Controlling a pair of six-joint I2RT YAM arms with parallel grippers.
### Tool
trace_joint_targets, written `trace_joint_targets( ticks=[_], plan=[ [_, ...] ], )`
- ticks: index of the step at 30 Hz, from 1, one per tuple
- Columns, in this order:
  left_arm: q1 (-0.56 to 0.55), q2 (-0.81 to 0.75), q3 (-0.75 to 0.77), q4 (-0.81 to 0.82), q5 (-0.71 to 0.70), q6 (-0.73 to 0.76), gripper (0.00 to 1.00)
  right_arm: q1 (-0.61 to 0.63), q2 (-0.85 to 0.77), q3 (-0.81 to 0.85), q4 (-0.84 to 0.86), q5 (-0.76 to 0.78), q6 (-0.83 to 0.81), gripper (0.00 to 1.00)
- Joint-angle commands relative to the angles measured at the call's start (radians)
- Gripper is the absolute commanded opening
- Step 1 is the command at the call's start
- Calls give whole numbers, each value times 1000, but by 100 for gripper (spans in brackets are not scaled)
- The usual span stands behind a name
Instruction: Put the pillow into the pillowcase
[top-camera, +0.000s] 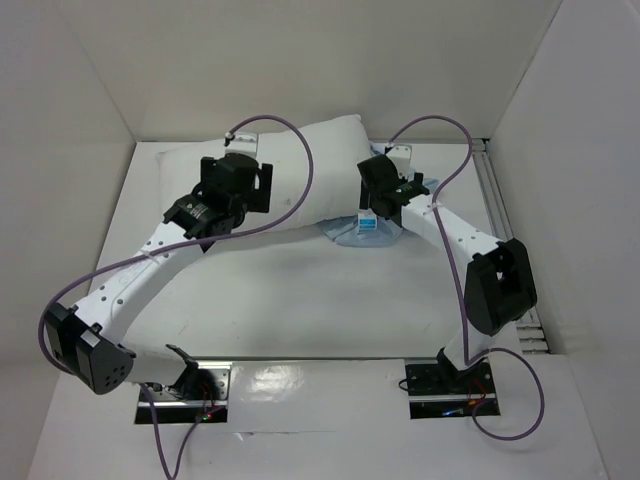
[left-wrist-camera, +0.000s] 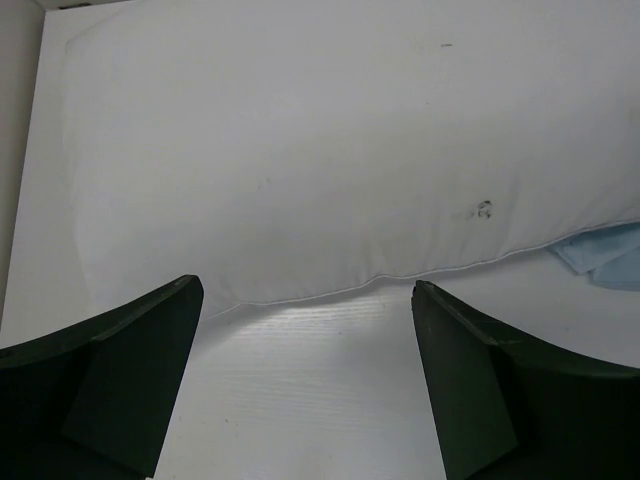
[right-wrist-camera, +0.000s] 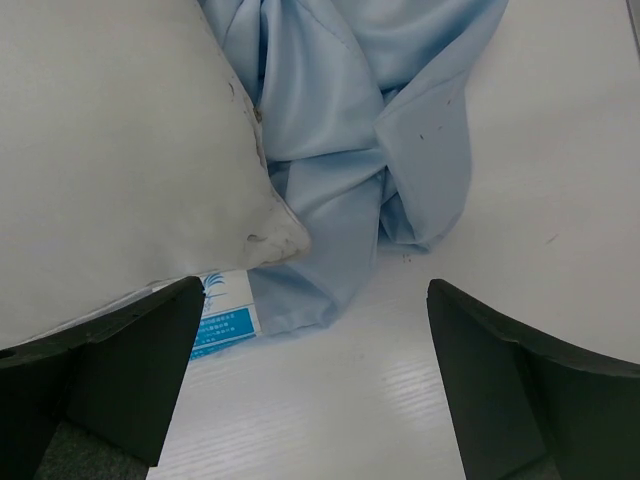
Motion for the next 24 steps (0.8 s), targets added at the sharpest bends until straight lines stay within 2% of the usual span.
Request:
trace_joint_targets(
  ticks=[1, 7, 14, 16, 17, 20, 24],
  plan=[
    [0, 11, 64, -14, 26, -48, 99, 3, -9, 27, -31, 31, 13, 100],
    [0, 21, 93, -33, 38, -69, 99, 3, -49, 7, -31, 31, 13, 100],
    [0, 52, 130, -67, 99, -118, 99, -11, -101, -60, 4, -48, 33, 100],
    [0, 73, 162, -103, 124, -144, 99, -69, -127, -85, 41, -107, 56, 100],
    [11, 105, 198, -126, 144, -183, 99, -142, -138, -85, 62, -206, 75, 100],
    [11, 162, 260, -214, 171, -210, 99, -240, -111, -87, 130, -338, 91, 100],
    [23, 193, 292, -274, 139, -249, 99, -339, 76, 61, 49, -417, 91, 100]
  ],
)
